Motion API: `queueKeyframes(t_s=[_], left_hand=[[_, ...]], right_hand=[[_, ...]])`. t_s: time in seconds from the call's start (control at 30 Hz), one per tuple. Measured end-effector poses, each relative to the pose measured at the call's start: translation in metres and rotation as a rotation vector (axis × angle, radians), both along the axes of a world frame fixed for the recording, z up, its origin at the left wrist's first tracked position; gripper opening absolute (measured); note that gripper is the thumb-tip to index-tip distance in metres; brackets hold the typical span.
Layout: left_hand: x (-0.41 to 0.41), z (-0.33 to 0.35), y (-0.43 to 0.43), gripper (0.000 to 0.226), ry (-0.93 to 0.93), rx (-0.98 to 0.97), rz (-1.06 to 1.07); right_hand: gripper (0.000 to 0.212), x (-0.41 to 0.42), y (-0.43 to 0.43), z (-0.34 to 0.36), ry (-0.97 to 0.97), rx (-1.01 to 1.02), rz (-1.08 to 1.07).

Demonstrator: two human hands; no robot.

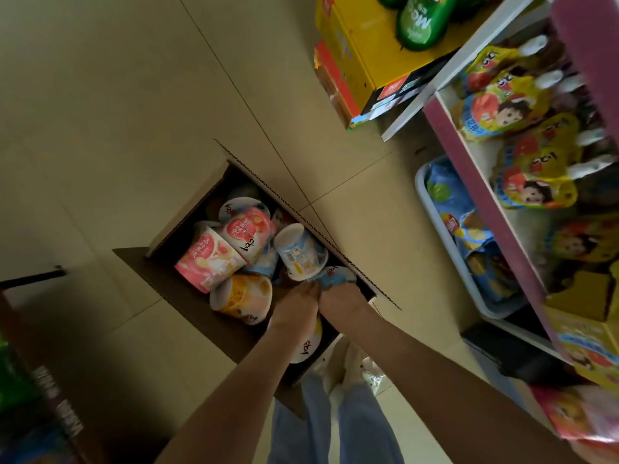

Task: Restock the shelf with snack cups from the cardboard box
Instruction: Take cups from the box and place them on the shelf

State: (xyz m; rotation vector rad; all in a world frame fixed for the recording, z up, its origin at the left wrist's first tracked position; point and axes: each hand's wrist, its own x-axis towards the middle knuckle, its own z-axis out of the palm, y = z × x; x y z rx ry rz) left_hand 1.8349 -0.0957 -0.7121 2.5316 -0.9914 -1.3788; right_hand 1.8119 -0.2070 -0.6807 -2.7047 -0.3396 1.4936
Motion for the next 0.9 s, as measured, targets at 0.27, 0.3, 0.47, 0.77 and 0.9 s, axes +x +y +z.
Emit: queueKeyframes(t_s=[0.27,0.3,0.47,0.77,0.9], left_hand=[[0.009,0.034,-0.021,0.042,-0.131,-0.302,-0.116],[0.01,0.038,-0.021,0.043,-0.137,-0.295,-0.139],[0.017,0.083,-0.02,0.046,-0.224,-0.292,-0.152],[0.068,0.215,-0.044,0.024,-0.541,-0.622,-0.009],[0.09,0.296,-0.088,0.031,-0.769,-0.857,-0.093]], right_hand=[[0.031,-0.026,-0.033,0.027,-0.124,0.071,-0.018],[0.031,-0.031,-0.036,0.029,-0.177,0.062,-0.039],[0.045,-0.031,-0.046,0.065,-0.436,0.211,-0.226],[0.065,0.009,-0.087,0.174,-0.518,0.639,-0.887],[0.062,0.028,-0.116,0.236,-0.789,0.658,-0.921]])
